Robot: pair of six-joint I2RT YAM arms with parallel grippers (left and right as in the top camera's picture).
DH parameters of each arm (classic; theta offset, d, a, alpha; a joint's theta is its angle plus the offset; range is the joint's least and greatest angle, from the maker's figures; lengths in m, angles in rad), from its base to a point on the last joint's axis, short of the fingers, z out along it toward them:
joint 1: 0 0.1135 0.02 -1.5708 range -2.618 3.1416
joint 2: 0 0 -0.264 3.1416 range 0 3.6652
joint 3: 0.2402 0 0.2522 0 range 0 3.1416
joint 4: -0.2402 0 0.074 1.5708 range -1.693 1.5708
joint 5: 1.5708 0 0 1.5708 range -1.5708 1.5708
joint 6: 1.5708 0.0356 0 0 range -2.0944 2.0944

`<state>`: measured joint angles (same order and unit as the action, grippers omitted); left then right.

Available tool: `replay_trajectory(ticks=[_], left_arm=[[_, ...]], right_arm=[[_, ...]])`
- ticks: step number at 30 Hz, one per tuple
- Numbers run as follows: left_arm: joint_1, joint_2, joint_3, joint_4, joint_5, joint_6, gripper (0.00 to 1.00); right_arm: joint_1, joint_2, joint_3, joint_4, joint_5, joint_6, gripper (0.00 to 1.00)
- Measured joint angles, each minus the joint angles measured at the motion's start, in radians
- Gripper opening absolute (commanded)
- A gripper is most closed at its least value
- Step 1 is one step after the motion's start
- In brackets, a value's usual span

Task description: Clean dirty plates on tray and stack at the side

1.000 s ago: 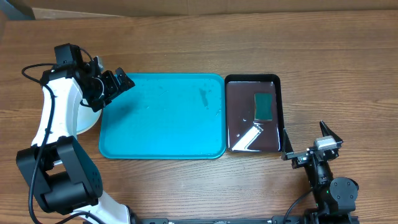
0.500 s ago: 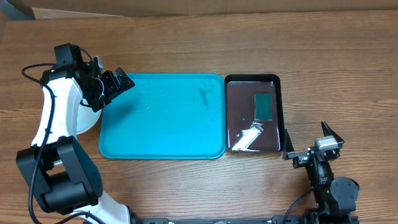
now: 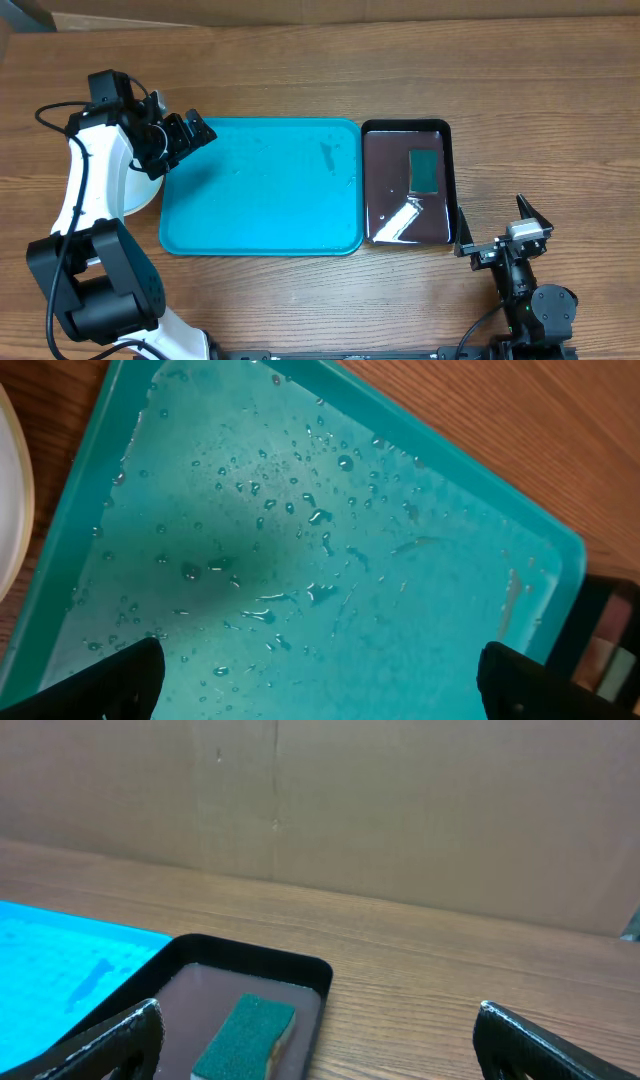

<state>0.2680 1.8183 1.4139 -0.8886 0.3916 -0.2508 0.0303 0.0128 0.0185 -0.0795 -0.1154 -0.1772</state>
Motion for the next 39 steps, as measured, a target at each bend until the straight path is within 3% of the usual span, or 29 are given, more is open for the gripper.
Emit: replay_trajectory(ticks=[6, 14, 28, 34, 39], left_arm=[[-0.121, -0.079, -0.004, -0.001, -0.129, 0.0, 1.0], [-0.346, -0.409, -0.004, 0.002, -0.193, 0.001, 1.0], [-0.344, -0.756, -0.025, -0.056, -0.214, 0.001, 1.0], [-0.307, -0.972, -0.201, -0.025, -0.229, 0.0, 1.0], [-0.279, -1.191, -0.428, 0.117, -0.251, 0.001, 1.0]], right_arm=[[0.0, 0.0, 0.0, 0.0, 0.0, 0.0, 1.0], [0.0, 0.0, 0.0, 0.0, 0.0, 0.0, 1.0], [-0.003, 0.0, 0.0, 0.0, 0.0, 0.0, 1.0], [-0.003, 0.0, 0.0, 0.0, 0.0, 0.0, 1.0], [-0.003, 0.0, 0.0, 0.0, 0.0, 0.0, 1.0]])
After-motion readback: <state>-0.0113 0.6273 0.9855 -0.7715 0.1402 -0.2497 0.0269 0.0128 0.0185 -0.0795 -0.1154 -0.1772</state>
